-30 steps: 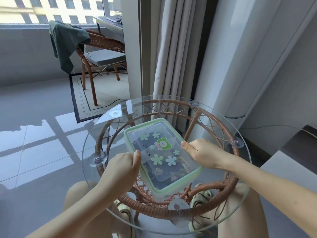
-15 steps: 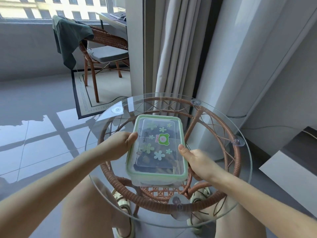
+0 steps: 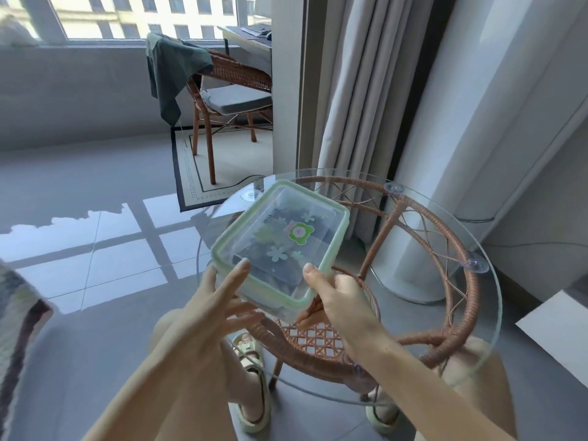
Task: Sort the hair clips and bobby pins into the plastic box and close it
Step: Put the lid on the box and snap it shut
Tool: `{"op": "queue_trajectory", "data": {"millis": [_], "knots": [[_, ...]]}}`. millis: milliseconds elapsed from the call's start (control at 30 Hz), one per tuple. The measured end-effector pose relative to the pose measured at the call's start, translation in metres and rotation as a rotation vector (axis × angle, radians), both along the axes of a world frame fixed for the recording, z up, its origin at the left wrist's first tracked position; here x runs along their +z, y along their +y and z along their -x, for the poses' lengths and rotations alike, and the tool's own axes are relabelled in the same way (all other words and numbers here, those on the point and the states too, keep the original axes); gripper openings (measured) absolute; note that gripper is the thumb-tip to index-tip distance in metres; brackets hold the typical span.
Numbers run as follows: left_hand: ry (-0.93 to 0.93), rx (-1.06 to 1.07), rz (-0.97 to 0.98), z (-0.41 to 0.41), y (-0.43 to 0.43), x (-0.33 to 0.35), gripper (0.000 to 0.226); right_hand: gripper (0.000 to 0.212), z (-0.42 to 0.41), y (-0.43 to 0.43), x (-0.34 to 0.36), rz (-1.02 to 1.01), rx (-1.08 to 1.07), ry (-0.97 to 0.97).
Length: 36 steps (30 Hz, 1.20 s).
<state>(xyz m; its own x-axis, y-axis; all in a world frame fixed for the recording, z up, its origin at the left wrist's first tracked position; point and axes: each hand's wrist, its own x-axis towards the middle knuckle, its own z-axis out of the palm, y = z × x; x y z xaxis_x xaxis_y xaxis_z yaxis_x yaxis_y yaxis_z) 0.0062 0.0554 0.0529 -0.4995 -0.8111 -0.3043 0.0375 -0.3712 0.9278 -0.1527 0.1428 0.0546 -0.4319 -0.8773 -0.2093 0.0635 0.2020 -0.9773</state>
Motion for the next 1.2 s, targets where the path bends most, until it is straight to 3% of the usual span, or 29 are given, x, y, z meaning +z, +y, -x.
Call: {"op": "queue_trajectory", "data": {"millis": [133,233,300,400,500,567,633,700,1033,1100,1200], "knots": [[0.127,0.383,0.035,-0.006,-0.013,0.0,0.094,0.043,-0.032,-0.032,0.003,0.047,-0.003,0.026],[0.153,0.529,0.082,-0.024,-0.025,-0.001,0.085,0.052,-0.035,-0.053,0.004,0.023,0.154,0.094],[0.15,0.605,0.104,-0.043,-0.038,-0.003,0.07,0.055,-0.018,-0.06,-0.001,0.001,0.211,0.375],[0.125,0.711,0.138,-0.084,-0.063,-0.014,0.059,0.046,0.029,-0.063,-0.014,-0.056,0.096,0.809],[0.095,0.762,0.141,-0.127,-0.09,-0.032,0.048,0.042,0.089,-0.065,-0.032,-0.103,-0.042,1.115],[0.079,0.777,0.113,-0.15,-0.109,-0.045,0.026,0.047,0.126,-0.07,-0.044,-0.23,-0.036,1.272],[0.044,0.774,0.086,-0.165,-0.13,-0.059,0.014,0.053,0.152,-0.074,-0.053,-0.399,0.04,1.316],[-0.001,0.75,0.043,-0.172,-0.149,-0.078,0.024,0.055,0.163,-0.077,-0.06,-0.461,0.079,1.331],[-0.297,0.42,-0.193,-0.092,-0.191,-0.178,0.058,0.049,0.161,-0.076,-0.064,-0.382,0.008,1.377],[-0.355,0.327,-0.182,-0.072,-0.194,-0.192,0.055,0.048,0.161,-0.077,-0.065,-0.374,0.003,1.379],[-0.333,0.127,-0.193,-0.043,-0.193,-0.208,0.033,0.049,0.161,-0.077,-0.064,-0.362,-0.006,1.371]]}}
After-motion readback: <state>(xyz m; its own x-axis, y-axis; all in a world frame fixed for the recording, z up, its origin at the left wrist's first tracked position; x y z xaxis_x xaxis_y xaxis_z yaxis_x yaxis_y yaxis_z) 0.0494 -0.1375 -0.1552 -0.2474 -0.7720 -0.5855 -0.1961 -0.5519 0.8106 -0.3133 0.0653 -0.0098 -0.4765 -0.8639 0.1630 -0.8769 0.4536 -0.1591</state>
